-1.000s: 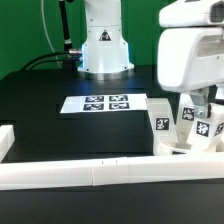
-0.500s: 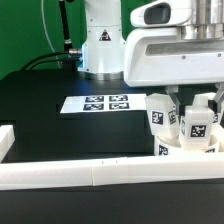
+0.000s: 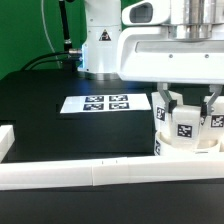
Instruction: Assemble stool
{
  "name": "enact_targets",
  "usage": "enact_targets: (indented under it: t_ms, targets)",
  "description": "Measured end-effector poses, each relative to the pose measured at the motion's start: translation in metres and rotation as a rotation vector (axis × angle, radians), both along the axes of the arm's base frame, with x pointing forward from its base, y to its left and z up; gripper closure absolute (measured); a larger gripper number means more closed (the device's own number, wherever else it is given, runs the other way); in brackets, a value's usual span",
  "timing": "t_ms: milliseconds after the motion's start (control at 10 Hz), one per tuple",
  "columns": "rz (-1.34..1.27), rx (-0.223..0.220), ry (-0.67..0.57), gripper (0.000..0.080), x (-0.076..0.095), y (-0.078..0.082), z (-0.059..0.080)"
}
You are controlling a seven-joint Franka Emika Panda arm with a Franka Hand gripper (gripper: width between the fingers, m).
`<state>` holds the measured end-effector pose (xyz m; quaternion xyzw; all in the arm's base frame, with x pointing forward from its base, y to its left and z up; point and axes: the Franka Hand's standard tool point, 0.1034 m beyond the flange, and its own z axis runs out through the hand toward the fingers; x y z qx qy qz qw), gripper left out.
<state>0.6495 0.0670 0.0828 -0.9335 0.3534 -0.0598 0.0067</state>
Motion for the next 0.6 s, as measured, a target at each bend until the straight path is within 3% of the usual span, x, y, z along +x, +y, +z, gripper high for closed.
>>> enact_targets:
  t_ms: [300,600]
  targets:
    - [-0.342,0.067,-0.014,0.0461,-0.010,-0.013,-0.002]
    - [-0.482,0.065,-0.009,0.0461,-0.015,-0.017,-0.003]
